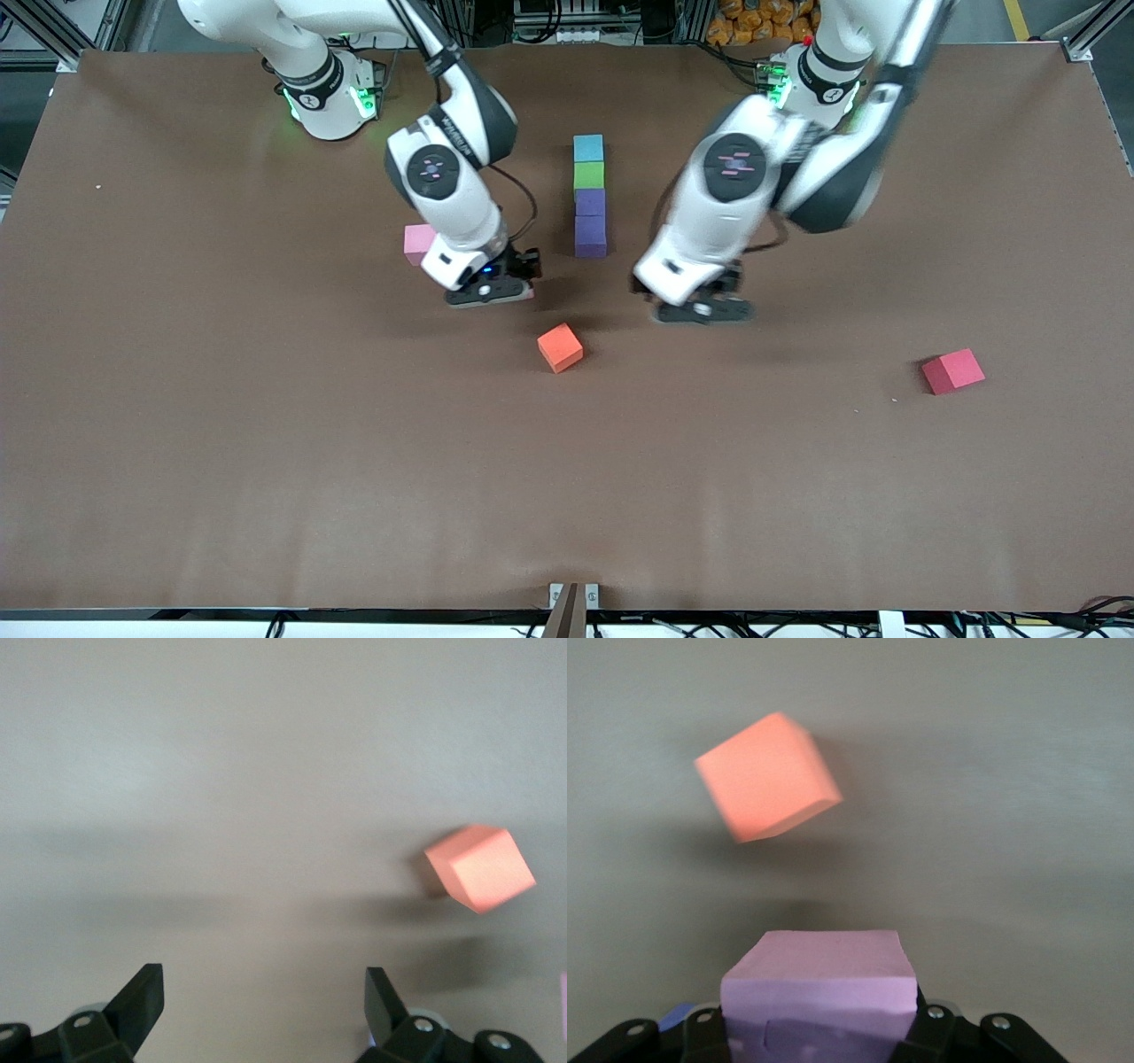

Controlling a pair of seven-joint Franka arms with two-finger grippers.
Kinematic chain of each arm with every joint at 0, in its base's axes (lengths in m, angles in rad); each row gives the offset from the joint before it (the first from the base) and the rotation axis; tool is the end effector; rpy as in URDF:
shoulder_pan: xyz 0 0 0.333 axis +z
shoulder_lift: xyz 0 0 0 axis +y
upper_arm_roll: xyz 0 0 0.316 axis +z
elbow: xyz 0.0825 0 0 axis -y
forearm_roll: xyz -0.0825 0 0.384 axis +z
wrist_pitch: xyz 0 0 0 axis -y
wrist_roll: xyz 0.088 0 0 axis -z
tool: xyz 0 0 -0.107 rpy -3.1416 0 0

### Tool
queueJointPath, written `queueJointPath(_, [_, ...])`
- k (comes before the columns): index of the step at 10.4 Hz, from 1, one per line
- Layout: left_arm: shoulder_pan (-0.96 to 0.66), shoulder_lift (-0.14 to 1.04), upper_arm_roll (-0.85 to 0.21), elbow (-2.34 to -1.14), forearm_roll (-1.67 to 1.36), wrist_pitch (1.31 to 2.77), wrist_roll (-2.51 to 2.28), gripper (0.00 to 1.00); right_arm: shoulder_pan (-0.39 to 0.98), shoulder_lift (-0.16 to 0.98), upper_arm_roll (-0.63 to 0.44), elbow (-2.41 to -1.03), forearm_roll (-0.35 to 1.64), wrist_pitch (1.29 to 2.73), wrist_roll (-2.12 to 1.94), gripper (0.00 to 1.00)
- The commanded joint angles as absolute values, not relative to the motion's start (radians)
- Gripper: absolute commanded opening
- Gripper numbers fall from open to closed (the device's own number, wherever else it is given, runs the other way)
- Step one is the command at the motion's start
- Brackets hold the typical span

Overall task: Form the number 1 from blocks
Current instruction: 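Place the purple cube below the first purple with the left gripper, then place the pink cube below the purple with the right gripper while the left withdraws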

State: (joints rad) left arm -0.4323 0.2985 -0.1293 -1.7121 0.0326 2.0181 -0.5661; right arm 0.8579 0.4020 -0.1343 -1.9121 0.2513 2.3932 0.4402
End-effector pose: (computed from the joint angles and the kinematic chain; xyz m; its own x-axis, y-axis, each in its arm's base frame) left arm 0.5488 -0.3350 0.4170 1.0000 -0.0036 0.0041 -0.0036 -0.9999 0.0125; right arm 0.4711 0.4252 0.2949 0.9930 0.1178 0.0111 0.1182 -0.9813 -0.1518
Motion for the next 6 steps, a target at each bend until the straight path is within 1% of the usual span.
queueJointPath(1, [-0.326, 0.21, -0.146, -1.73, 0.049, 1.979, -0.45, 1.0, 0.916, 0.54, -0.144, -1.738, 0.253, 2.353, 0.504, 0.61])
queueJointPath(2, [-0.29, 0.169, -0.137, -1.727, 0.049, 1.95, -0.38, 1.0, 0.942, 0.584, -0.146, -1.691, 0.255, 2.353, 0.543, 0.61])
queueJointPath(3, [-0.258, 0.146, -0.133, -1.691, 0.049, 1.886, -0.344, 1.0, 0.971, 0.628, -0.159, -1.64, 0.256, 2.353, 0.584, 0.61])
queueJointPath(5, [-0.201, 0.14, -0.135, -1.544, 0.049, 1.688, -0.307, 1.0, 1.008, 0.675, -0.181, -1.605, 0.259, 2.359, 0.618, 0.61])
queueJointPath(6, [-0.195, 0.14, -0.12, -1.492, 0.049, 1.627, -0.295, 1.0, 1.038, 0.686, -0.198, -1.605, 0.259, 2.362, 0.636, 0.61])
